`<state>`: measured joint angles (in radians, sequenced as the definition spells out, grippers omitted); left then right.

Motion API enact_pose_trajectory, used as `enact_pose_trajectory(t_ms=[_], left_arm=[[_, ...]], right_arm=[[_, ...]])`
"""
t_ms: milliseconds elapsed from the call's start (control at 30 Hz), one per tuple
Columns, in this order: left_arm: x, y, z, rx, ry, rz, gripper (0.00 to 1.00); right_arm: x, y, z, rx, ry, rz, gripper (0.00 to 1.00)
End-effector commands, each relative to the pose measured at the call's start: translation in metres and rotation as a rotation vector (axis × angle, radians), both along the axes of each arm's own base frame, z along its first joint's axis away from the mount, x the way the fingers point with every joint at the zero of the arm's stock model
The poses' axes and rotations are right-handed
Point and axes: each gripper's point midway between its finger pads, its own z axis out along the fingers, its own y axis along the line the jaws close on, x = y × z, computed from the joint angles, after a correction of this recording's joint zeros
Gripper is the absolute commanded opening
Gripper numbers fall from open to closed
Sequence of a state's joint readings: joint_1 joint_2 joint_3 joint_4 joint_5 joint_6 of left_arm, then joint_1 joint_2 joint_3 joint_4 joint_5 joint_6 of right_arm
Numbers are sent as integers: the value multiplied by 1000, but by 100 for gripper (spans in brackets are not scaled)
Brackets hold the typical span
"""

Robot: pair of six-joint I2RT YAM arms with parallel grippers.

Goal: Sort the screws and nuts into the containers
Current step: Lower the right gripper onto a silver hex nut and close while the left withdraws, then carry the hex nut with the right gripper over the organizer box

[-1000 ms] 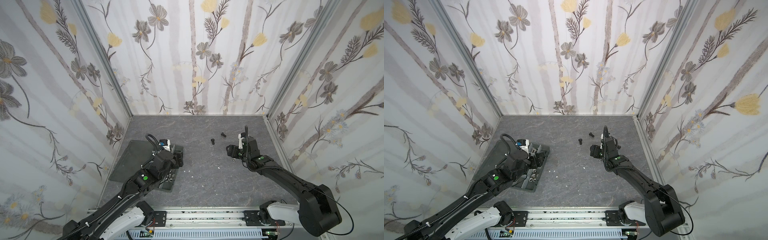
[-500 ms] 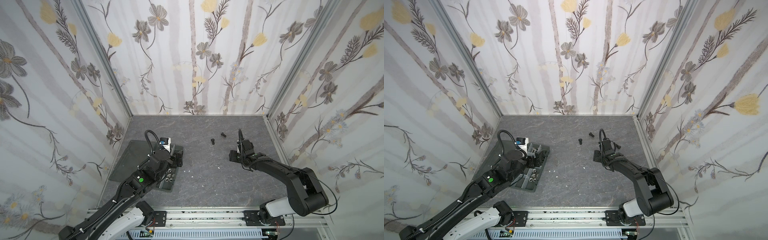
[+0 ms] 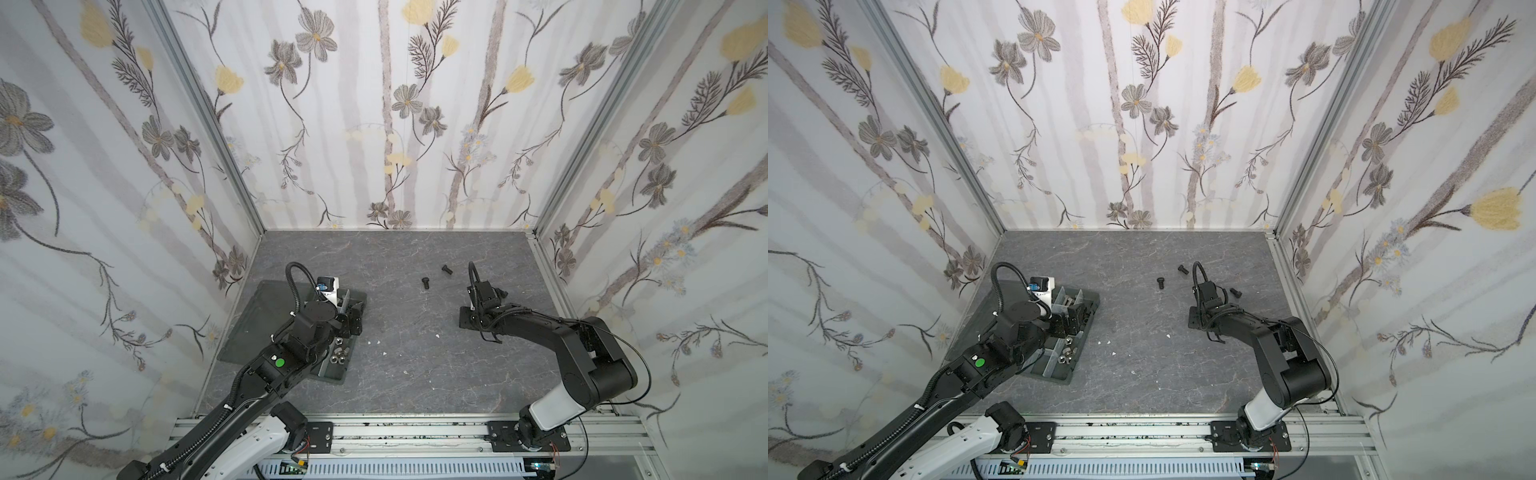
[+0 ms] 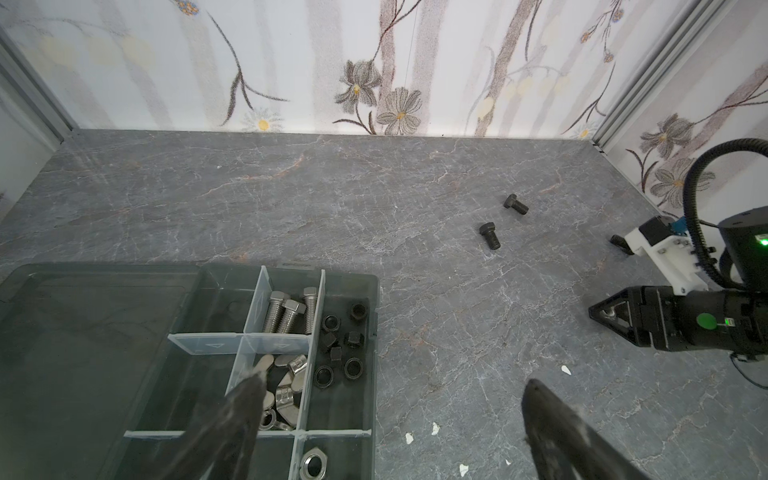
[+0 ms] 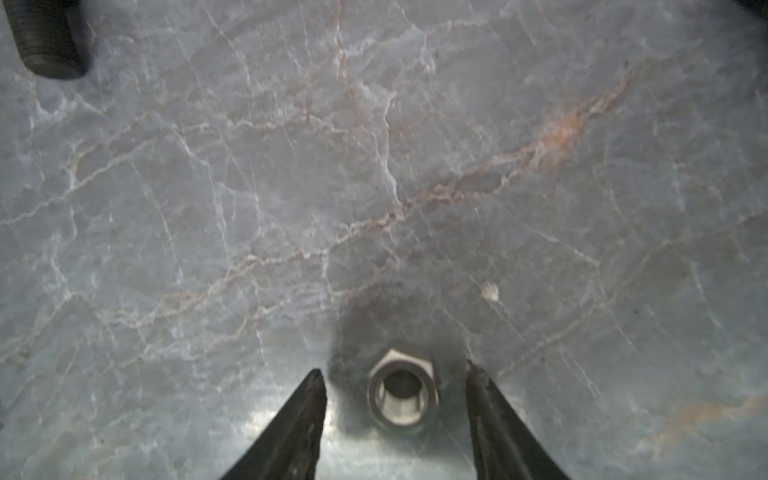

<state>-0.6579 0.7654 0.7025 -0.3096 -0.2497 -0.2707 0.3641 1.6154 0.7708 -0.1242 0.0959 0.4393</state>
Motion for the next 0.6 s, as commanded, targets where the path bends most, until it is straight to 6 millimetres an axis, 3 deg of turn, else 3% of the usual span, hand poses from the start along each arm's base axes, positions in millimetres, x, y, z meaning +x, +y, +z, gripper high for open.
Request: enact_pose_trajectory(t_ms=[0, 567], left_arm=[[2, -2, 7, -25, -26, -8, 96], [1, 0, 7, -32, -30, -4, 98]], right_arm=[[0, 2, -2, -7, 11, 8, 52], [-6, 7, -3, -45, 18, 34, 24]])
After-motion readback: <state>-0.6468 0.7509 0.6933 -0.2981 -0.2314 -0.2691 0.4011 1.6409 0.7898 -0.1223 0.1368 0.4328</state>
